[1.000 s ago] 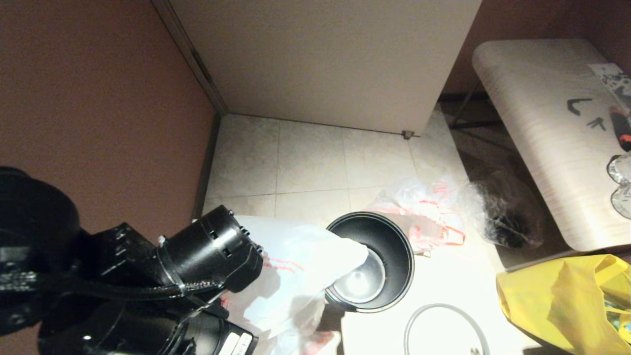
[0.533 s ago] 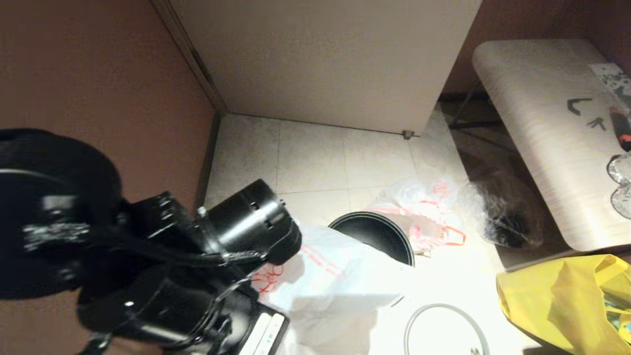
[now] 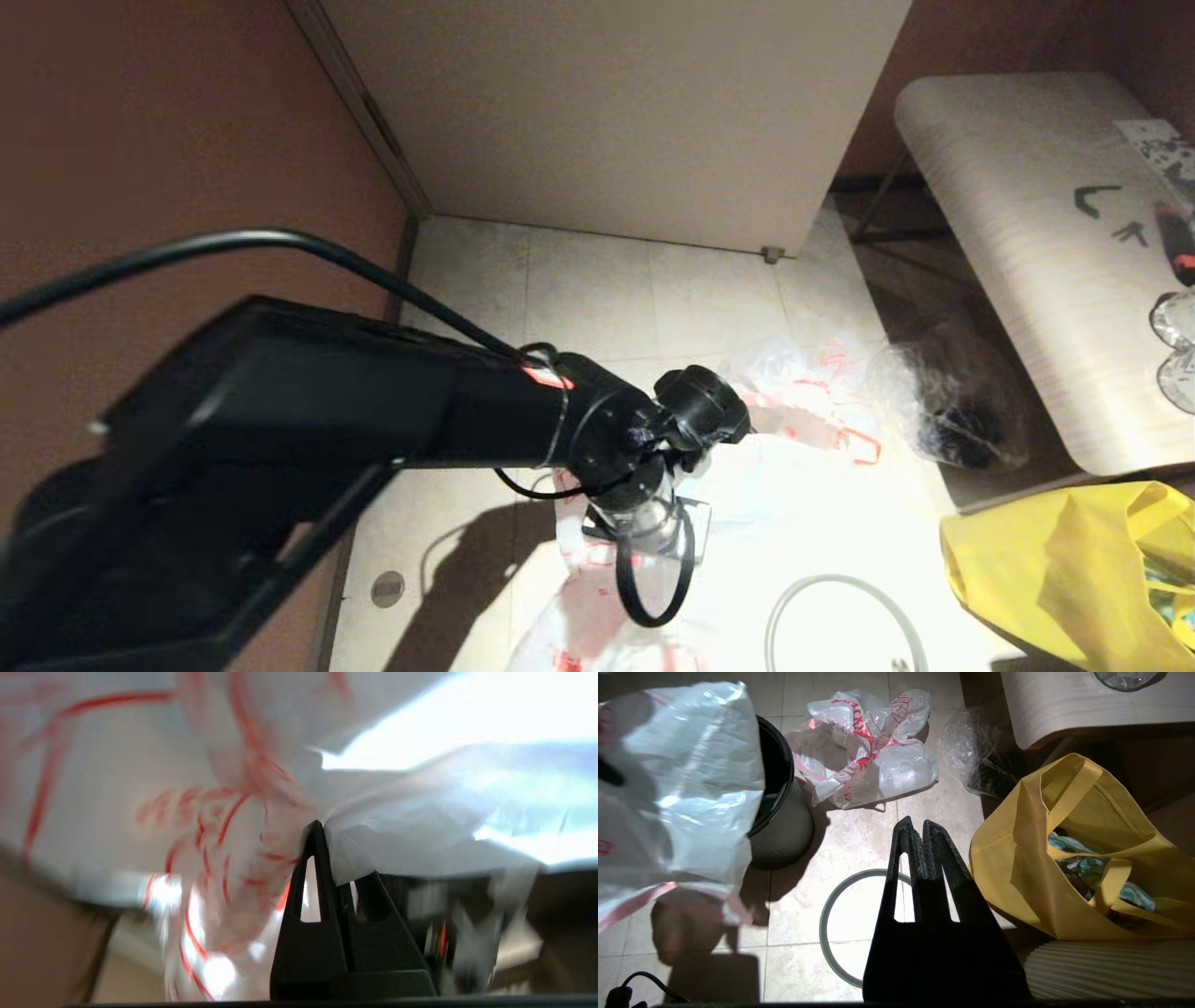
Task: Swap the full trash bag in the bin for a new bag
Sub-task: Put the new garbage bag on the trash can
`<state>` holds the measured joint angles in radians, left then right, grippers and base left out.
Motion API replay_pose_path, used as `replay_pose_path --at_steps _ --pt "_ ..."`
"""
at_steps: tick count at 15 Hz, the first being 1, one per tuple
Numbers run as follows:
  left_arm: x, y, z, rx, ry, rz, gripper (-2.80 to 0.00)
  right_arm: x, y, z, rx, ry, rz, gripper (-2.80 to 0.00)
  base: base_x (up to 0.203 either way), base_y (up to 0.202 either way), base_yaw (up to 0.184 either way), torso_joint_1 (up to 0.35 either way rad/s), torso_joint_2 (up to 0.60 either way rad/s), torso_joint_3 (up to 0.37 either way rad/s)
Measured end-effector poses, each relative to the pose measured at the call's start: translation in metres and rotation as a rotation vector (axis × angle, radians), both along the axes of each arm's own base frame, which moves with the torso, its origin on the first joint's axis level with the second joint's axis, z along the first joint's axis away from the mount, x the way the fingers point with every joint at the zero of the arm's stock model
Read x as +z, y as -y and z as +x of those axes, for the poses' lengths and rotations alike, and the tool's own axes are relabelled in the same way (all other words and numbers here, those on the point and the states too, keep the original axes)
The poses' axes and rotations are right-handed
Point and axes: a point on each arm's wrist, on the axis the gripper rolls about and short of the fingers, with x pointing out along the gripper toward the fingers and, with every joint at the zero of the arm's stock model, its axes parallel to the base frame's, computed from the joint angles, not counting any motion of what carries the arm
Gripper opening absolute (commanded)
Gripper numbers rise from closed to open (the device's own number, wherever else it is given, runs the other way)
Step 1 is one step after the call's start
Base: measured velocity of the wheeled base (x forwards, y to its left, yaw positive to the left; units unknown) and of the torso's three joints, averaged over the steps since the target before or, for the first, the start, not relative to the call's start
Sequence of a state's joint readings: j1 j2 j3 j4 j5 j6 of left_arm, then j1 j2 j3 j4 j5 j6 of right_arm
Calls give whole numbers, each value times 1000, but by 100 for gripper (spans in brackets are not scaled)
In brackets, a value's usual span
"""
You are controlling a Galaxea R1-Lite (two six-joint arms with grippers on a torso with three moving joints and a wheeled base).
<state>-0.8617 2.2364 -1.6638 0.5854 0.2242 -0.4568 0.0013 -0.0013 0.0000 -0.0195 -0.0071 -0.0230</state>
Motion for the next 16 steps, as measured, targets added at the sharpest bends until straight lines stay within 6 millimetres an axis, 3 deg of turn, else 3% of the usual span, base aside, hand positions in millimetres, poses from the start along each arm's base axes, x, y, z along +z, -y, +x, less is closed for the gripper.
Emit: replay_pose_path --at_steps 4,7,11,15,16 --pt "-79 20 73 146 191 -43 -280 0 0 0 0 0 0 -280 0 0 0 0 0 0" --pt "-113 21 109 184 330 -33 -280 0 0 0 0 0 0 -280 0 0 0 0 0 0" --pt "-153 24 120 154 401 87 -280 0 0 0 0 0 0 -280 0 0 0 0 0 0" --pt "-176 38 109 117 438 154 -280 0 0 0 0 0 -1 -280 0 0 0 0 0 0" --pt "-178 42 105 109 440 165 0 0 0 0 0 0 0 -280 0 0 0 0 0 0"
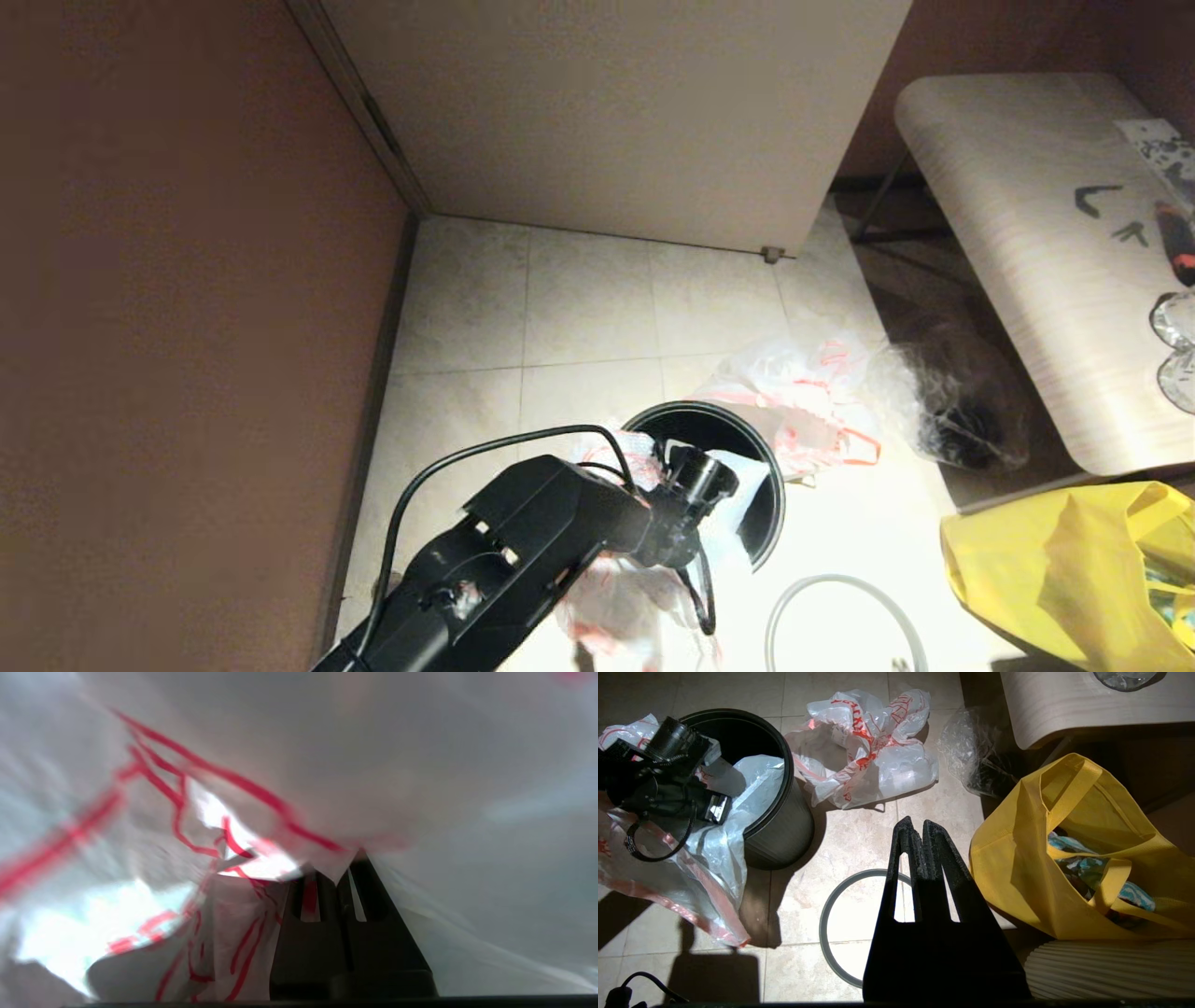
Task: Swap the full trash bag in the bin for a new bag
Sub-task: Put the new garbage bag on the trash can
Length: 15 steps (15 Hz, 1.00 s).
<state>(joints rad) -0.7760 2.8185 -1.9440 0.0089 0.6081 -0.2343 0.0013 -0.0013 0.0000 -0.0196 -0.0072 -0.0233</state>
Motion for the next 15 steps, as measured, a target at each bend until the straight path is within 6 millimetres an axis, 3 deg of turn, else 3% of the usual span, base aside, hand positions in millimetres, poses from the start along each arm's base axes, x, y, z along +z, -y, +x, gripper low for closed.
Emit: replay_pose_path --at_steps 4,9,15 --pt "7 12 -18 -36 -1 34 0 0 0 0 0 0 0 -280 0 0 0 0 0 0" --pt "60 17 -38 -73 36 1 0 0 0 0 0 0 0 -280 0 0 0 0 0 0" --pt "122 -17 -52 2 55 -87 0 0 0 0 0 0 0 -280 0 0 0 0 0 0"
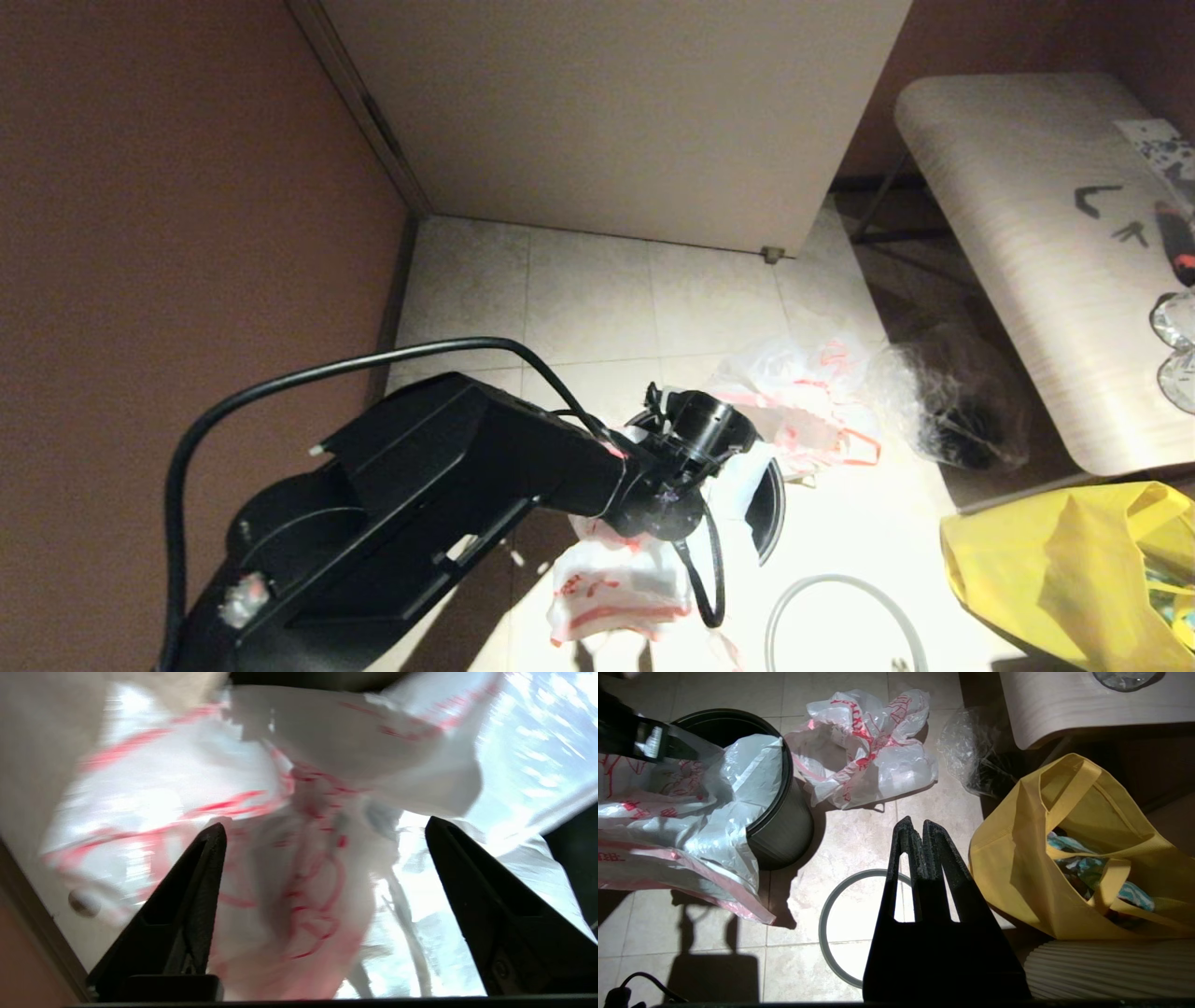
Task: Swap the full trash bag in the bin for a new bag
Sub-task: Put the new garbage bag on the trash can
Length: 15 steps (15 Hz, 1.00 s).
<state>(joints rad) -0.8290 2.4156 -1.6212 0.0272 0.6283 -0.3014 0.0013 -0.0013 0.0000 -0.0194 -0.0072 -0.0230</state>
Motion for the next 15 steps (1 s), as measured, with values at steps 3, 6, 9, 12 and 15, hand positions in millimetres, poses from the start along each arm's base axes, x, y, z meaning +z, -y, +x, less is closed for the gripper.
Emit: replay_pose_path --at_steps 3,6,9,12,15 --pt "21 -33 -3 79 -9 -64 0 0 0 0 0 0 0 -280 0 0 0 0 0 0" --pt "45 -68 2 130 -1 -138 0 0 0 0 0 0 0 -280 0 0 0 0 0 0" --pt "44 -80 13 147 -3 -170 0 0 0 0 0 0 0 -280 0 0 0 0 0 0" --pt "27 -80 31 110 11 -252 -280 0 0 0 1 0 0 -280 0 0 0 0 0 0" --pt "13 -81 35 108 -16 -241 -280 0 0 0 0 0 0 -280 0 0 0 0 0 0"
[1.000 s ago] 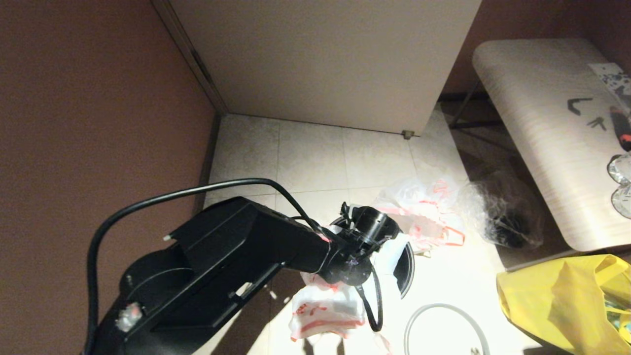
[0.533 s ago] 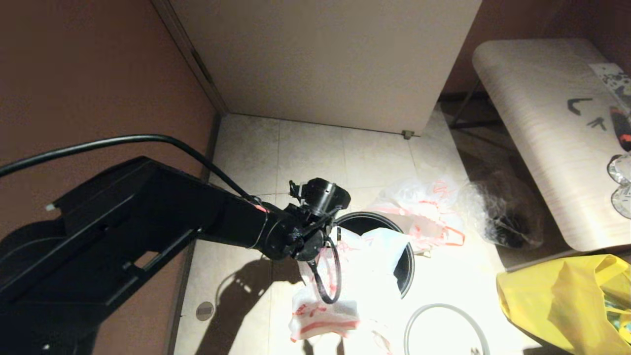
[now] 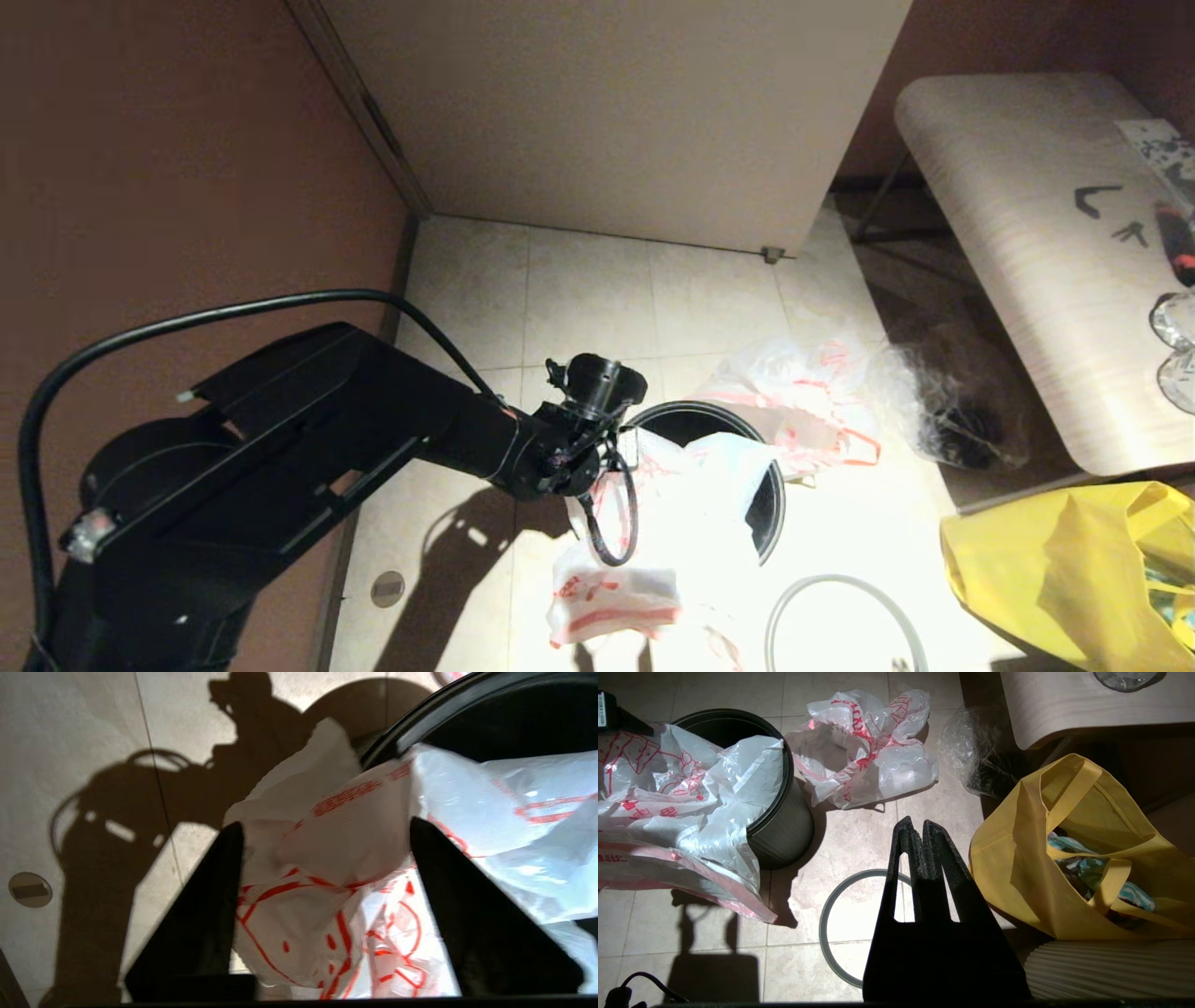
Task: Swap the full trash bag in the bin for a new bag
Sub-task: Put the new garbage bag on the trash can
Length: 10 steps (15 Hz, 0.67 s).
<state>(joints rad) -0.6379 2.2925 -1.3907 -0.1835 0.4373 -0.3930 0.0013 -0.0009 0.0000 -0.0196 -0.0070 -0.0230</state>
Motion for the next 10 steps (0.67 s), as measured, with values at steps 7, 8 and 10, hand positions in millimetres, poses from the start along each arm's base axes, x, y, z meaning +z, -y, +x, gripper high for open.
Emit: replay_pose_path --at_steps 7,8,10 --pt "-3 0 -9 -11 -40 28 -280 0 0 0 -1 0 0 -280 0 0 0 0 0 0" --pt "2 4 -17 -32 -49 34 -280 0 0 0 0 0 0 -280 0 0 0 0 0 0" --pt "9 20 -40 -106 -97 57 -280 0 0 0 -1 0 0 -280 0 0 0 0 0 0"
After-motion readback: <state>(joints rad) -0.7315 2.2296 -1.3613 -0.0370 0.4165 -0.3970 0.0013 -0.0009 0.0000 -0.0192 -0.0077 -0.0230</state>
